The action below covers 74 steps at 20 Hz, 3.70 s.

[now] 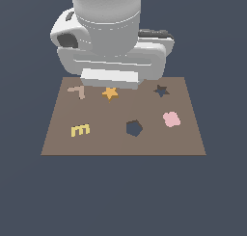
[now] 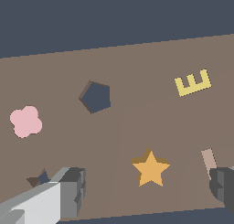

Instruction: Insert a designated object into the corresponding slot on a board.

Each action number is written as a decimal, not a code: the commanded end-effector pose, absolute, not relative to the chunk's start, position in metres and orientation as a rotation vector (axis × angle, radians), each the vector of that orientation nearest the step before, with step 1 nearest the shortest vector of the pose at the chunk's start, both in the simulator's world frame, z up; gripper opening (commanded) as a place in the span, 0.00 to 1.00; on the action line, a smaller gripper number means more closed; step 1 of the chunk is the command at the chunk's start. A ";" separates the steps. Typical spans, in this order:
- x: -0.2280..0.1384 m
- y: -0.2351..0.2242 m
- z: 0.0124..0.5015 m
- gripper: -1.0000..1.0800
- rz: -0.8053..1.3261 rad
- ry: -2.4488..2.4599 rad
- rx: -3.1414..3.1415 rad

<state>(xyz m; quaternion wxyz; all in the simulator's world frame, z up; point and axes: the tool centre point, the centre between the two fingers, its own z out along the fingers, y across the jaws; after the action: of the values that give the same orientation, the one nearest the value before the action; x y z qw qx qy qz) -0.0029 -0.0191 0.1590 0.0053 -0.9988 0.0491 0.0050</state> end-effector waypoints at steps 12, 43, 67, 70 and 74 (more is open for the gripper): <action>-0.019 -0.036 0.124 0.96 0.011 0.634 -3.070; -0.064 -0.048 0.050 0.96 0.000 1.568 -2.723; -0.064 -0.048 0.031 0.00 -0.001 1.568 -2.721; -0.063 -0.047 0.031 0.00 -0.001 1.543 -2.736; -0.058 -0.045 0.031 0.00 -0.001 1.473 -2.774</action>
<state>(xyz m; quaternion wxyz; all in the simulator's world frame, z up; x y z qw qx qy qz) -0.0601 -0.0465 0.0308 0.0001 -0.8783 0.4782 -0.0001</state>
